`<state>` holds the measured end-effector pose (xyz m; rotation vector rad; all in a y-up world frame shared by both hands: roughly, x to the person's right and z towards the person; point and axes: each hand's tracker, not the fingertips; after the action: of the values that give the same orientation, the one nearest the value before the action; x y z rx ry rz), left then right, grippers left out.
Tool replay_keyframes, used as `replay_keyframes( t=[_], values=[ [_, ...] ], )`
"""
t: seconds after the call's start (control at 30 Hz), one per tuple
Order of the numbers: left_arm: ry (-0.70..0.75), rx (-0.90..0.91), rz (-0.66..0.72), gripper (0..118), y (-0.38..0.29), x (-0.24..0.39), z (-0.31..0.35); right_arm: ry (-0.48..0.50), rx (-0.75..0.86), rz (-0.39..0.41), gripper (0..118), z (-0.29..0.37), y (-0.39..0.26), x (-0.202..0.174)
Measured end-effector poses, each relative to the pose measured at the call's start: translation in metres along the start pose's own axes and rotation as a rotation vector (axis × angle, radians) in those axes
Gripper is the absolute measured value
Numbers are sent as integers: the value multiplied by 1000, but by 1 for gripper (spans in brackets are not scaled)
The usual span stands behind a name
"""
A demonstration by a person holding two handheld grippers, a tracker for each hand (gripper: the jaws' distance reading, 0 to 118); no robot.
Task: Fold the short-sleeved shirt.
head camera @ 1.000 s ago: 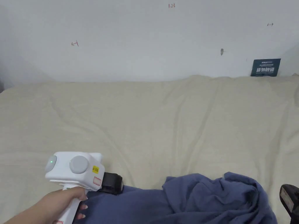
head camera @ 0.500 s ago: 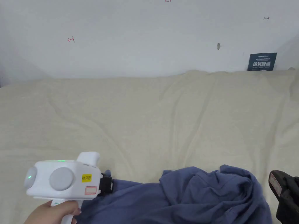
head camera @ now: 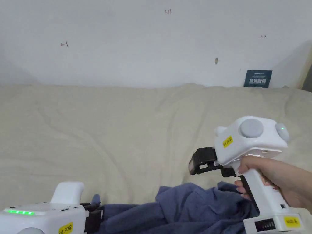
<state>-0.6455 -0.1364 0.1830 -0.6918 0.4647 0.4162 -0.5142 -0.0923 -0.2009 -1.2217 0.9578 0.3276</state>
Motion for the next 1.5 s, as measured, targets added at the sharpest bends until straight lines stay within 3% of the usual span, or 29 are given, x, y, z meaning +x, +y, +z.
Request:
replay_keyframes(
  t=[0.03, 0.23, 0.37, 0.47, 0.5, 0.53, 0.63, 0.73, 1.07, 1.3, 1.5],
  values=[
    [1, -6, -7, 3, -2, 1, -1, -11, -26, -25, 108, -12, 1, 1],
    [16, -23, -48, 3, -12, 6, -5, -27, -87, 31, 107, -71, 4, -30],
    [7, -49, -13, 3, -17, 0, -11, -129, -122, 116, 105, -99, 1, -40],
    [2, -65, 14, 3, -21, -4, -14, -167, -113, 123, 68, -104, -8, -39],
    [0, -72, 19, 3, -21, -5, -15, -211, -80, 169, 31, -97, -9, -41],
    [0, -77, 23, 3, -22, -6, -15, -151, -45, 176, 9, -86, -7, -41],
    [3, -76, 30, 3, -22, -8, -11, -109, 54, 132, 9, -45, -8, -33],
    [17, -64, 31, 3, -17, -9, 0, 14, 156, 82, 9, 17, -9, -13],
    [17, 124, 2, 3, 22, 3, 84, 125, 518, 21, 9, 211, -81, 44],
    [-18, 251, -45, 3, 62, 27, 152, 229, 628, -3, 9, 278, -102, 56],
    [-45, 354, -49, 3, 119, 44, 186, 245, 720, -10, 9, 312, -88, 52]
  ],
)
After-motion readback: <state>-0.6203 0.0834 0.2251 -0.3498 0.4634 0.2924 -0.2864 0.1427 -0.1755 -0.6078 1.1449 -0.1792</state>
